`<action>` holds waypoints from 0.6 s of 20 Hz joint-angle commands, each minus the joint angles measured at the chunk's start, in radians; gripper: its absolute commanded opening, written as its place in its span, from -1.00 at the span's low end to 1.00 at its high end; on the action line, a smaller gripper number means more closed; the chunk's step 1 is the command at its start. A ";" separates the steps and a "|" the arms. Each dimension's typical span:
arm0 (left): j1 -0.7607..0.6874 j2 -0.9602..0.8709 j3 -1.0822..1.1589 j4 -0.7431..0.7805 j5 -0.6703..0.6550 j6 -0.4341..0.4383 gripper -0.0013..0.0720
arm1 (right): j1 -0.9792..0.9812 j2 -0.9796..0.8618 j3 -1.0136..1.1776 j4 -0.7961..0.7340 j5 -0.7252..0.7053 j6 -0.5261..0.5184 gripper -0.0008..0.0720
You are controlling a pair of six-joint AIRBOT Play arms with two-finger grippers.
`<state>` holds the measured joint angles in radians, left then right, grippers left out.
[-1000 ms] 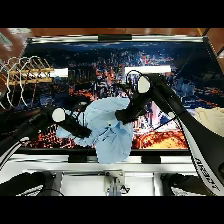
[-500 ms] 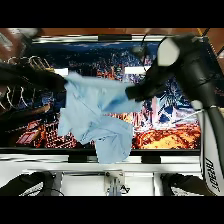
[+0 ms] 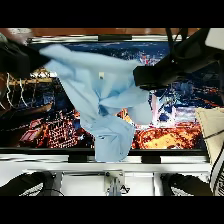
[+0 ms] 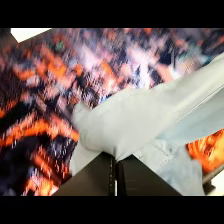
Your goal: Fold the shirts.
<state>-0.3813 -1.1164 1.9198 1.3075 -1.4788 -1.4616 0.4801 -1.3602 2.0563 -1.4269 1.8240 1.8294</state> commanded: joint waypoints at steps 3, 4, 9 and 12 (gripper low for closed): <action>-0.005 -0.017 -0.317 0.073 -0.089 -0.055 -0.80 | 0.000 -0.031 -0.227 0.057 -0.064 -0.045 -0.81; -0.005 -0.018 -0.418 0.073 -0.032 -0.064 -0.80 | 0.000 -0.043 -0.267 0.056 -0.059 -0.060 -0.81; -0.005 -0.064 -0.748 -0.073 0.283 -0.080 -0.80 | 0.000 -0.076 -0.362 0.060 -0.071 -0.061 -0.81; -0.004 -0.118 -0.755 -0.140 0.414 -0.080 -0.80 | 0.000 -0.121 -0.393 0.061 -0.122 -0.062 -0.81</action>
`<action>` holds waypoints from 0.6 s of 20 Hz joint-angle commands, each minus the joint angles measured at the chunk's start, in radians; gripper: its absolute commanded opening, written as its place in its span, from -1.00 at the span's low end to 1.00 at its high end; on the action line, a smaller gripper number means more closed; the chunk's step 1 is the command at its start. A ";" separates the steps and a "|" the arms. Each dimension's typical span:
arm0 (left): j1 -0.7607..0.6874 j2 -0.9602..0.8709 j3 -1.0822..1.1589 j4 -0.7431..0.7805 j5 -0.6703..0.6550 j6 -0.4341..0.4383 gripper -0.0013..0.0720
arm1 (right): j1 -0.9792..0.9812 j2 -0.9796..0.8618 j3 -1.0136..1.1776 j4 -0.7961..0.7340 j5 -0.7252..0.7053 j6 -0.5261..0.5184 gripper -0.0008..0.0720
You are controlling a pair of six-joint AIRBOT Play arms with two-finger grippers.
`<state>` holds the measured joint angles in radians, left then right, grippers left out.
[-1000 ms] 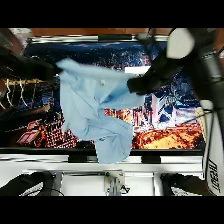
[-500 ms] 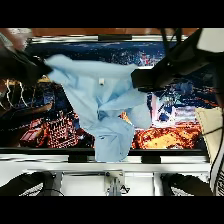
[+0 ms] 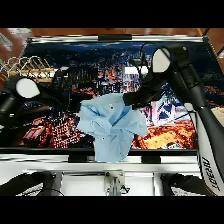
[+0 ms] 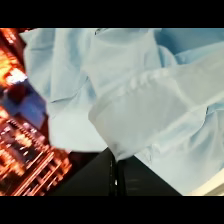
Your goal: Fold the shirts.
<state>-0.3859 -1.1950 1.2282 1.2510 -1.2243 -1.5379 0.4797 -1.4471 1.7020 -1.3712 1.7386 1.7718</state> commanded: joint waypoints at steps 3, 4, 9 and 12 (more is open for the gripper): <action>0.002 -0.048 -0.049 -0.103 0.212 0.011 -0.80 | 0.000 -0.087 -0.038 0.002 -0.039 -0.005 -0.81; 0.007 -0.048 -0.046 -0.103 0.211 0.036 -0.80 | 0.000 -0.092 -0.038 0.001 -0.042 -0.005 -0.81; 0.070 -0.046 -0.045 -0.104 0.134 0.117 -0.46 | 0.000 -0.094 -0.038 0.002 -0.037 -0.004 -0.81; 0.141 -0.041 -0.039 -0.103 0.052 0.117 0.34 | 0.000 -0.094 -0.038 0.005 -0.037 -0.004 -0.81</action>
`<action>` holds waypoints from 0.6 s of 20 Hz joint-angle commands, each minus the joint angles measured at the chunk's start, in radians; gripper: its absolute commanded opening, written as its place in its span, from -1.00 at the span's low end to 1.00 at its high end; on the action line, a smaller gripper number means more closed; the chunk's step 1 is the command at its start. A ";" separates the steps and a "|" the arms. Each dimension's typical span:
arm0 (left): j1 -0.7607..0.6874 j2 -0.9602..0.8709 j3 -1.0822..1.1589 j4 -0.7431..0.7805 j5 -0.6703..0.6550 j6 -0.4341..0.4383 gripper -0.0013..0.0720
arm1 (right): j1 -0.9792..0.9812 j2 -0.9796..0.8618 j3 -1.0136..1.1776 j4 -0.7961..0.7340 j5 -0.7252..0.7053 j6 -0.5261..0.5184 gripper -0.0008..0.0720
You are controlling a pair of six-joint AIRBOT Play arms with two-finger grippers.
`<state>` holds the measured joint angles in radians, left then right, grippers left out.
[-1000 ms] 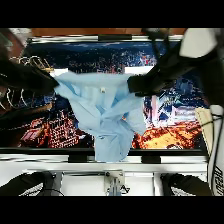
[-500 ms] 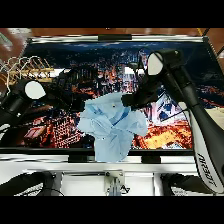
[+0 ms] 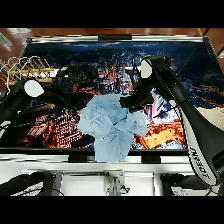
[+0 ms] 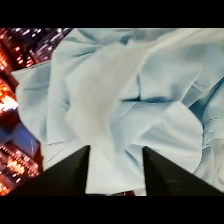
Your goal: Fold the shirts.
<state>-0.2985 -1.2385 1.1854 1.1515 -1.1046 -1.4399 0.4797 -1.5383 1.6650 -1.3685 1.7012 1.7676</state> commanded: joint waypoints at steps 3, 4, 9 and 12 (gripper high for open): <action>0.154 0.003 0.086 -0.004 -0.151 0.024 0.36 | 0.000 -0.003 -0.001 0.003 0.000 0.000 -0.81; 0.191 0.003 0.132 -0.003 -0.161 0.042 0.44 | 0.000 -0.003 -0.001 0.003 0.000 0.000 -0.81; 0.421 -0.003 0.354 0.178 -0.028 0.086 0.70 | 0.000 -0.003 -0.001 0.006 0.000 -0.001 -0.81; 0.554 -0.031 0.362 0.310 0.033 0.012 0.70 | 0.000 -0.003 -0.001 0.006 0.000 0.000 -0.81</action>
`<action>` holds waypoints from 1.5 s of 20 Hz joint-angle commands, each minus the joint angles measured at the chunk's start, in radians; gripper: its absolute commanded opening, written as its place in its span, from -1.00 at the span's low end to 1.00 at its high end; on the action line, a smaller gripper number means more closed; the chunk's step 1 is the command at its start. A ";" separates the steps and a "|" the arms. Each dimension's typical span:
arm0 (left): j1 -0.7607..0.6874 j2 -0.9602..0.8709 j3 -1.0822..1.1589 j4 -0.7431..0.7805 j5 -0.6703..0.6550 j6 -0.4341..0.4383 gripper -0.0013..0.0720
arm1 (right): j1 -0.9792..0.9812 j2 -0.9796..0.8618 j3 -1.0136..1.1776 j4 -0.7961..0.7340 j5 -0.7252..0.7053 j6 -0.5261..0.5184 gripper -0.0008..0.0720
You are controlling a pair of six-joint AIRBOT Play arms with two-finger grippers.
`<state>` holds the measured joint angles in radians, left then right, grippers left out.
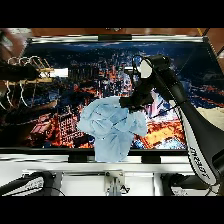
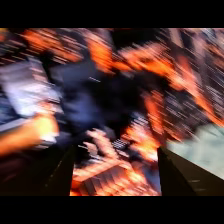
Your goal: Fold the shirts.
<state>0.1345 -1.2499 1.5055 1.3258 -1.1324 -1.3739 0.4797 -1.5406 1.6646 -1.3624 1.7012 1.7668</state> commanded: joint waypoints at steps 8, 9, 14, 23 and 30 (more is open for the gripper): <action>0.365 -0.266 0.042 -0.084 0.014 -0.008 0.95 | 0.000 0.000 0.000 0.003 0.000 0.030 -0.81; 0.373 -0.295 0.042 -0.084 0.011 0.006 0.95 | 0.000 0.000 0.000 0.002 0.000 0.036 -0.81; 0.374 -0.405 0.042 -0.084 0.028 0.099 0.95 | 0.000 0.000 0.000 0.011 -0.003 0.065 -0.81; 0.366 -0.462 0.041 0.014 0.048 0.133 0.85 | 0.000 0.000 0.000 0.060 -0.003 0.098 -0.81; 0.315 -0.533 0.039 0.014 0.030 0.148 0.84 | 0.000 0.000 0.000 0.080 0.000 0.106 -0.81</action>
<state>0.4648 -1.7592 1.5448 1.3399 -1.0981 -1.2320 0.4797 -1.5406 1.6646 -1.2911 1.7020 1.8675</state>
